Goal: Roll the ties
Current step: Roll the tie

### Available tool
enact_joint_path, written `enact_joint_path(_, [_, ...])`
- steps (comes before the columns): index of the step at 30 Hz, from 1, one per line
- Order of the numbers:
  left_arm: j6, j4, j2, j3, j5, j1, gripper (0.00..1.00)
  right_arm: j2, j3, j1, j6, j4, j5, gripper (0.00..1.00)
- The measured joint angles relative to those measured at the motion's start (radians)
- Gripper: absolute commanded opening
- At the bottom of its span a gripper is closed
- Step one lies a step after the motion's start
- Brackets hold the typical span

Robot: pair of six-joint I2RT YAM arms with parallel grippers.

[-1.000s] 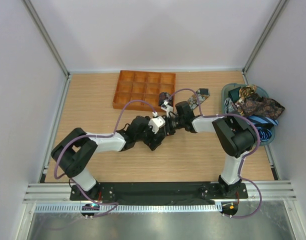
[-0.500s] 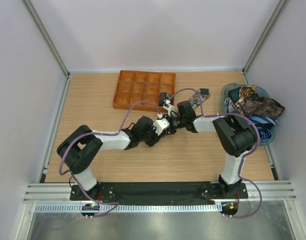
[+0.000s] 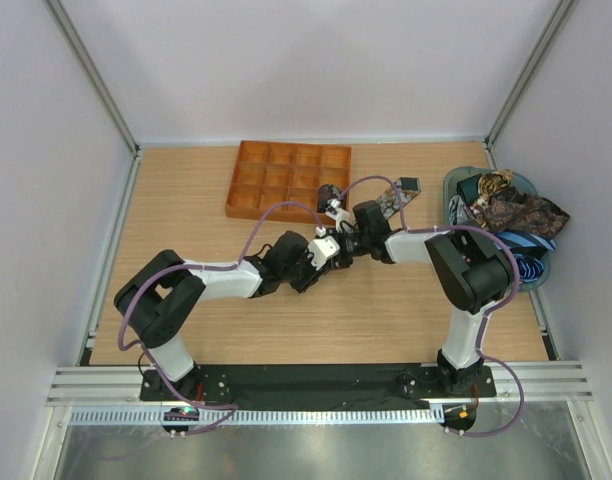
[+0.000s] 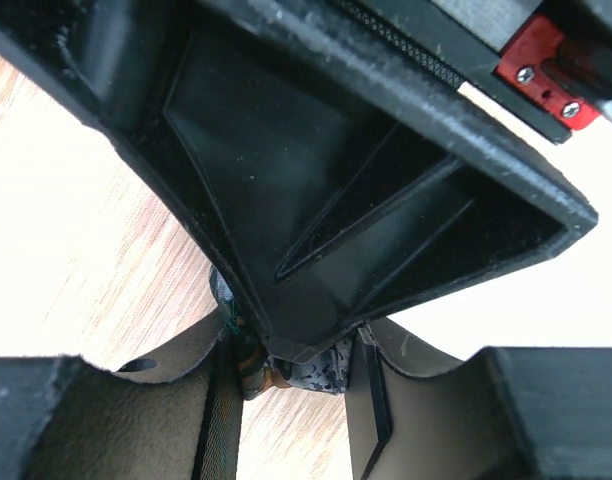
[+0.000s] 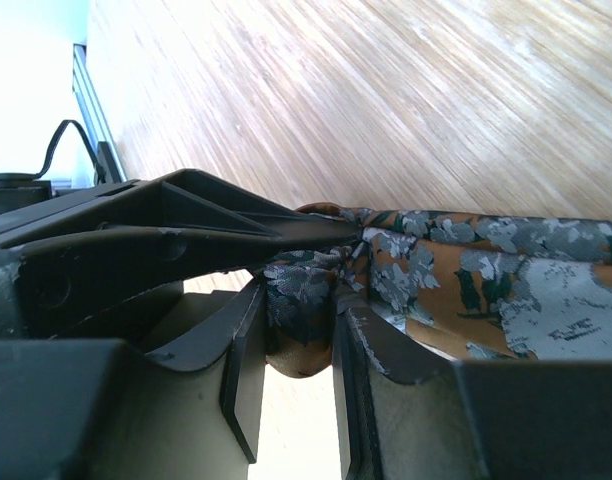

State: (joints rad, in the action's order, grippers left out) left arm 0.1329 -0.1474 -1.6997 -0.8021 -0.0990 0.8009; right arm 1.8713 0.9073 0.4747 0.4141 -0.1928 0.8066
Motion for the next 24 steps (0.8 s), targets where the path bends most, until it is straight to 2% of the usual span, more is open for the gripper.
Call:
enact_joint_path(4, [-0.002,0.025,-0.003,-0.014,0.002,0.004,0.27,0.002,0.012,-0.001,-0.001,0.034,-0.021,0.30])
enact_joint_path(8, [-0.013,0.072,-0.016,-0.047,0.003,0.004,0.28,0.008,0.031,-0.003,-0.005,0.069,-0.036,0.26])
enact_joint_path(9, [-0.017,0.084,-0.020,-0.055,0.003,0.004,0.32,0.010,0.033,-0.003,-0.005,0.075,-0.039,0.25])
enact_joint_path(10, [-0.019,0.092,-0.023,-0.062,0.003,0.004,0.44,0.011,0.036,-0.004,-0.005,0.080,-0.041,0.24])
enact_joint_path(12, [-0.021,0.104,-0.025,-0.069,0.004,0.004,0.56,0.019,0.047,-0.006,-0.010,0.092,-0.055,0.22])
enact_joint_path(15, [-0.025,0.116,-0.025,-0.073,0.003,0.004,0.65,0.046,0.061,-0.020,-0.013,0.105,-0.078,0.20])
enact_joint_path(24, [-0.023,0.133,-0.025,-0.086,0.003,0.004,0.72,0.056,0.083,-0.025,-0.015,0.120,-0.087,0.18])
